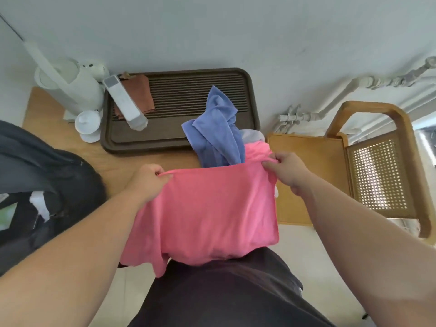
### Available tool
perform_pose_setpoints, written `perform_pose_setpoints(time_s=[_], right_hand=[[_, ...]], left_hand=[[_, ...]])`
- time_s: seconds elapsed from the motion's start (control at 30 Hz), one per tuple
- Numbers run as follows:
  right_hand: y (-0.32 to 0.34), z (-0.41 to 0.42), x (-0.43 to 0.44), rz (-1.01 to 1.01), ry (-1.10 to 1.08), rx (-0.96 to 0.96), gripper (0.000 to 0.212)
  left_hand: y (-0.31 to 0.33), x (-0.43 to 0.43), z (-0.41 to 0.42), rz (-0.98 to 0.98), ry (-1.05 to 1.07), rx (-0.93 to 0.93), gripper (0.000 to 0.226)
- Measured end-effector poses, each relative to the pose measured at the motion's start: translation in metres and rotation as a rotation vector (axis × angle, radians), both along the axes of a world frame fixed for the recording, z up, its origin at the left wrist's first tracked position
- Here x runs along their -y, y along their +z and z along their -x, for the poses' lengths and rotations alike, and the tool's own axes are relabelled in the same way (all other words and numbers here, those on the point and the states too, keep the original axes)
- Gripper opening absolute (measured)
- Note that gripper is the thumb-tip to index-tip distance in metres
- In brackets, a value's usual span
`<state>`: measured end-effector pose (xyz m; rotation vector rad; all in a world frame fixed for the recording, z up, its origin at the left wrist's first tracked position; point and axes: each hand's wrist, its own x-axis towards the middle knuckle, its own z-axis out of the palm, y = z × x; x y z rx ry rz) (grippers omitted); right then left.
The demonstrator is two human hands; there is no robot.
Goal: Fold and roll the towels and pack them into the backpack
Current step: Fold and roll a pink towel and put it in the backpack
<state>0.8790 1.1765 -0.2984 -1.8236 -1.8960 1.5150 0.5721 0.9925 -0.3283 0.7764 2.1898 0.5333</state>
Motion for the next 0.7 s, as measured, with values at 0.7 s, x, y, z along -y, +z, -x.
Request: perform_pose_setpoints(time_s=[0.7], right_hand=[[-0.037, 0.051, -0.083, -0.236, 0.123, 0.205, 0.043]], left_hand=[[-0.002, -0.084, 0.013, 0.228, -0.074, -0.436, 0.044]])
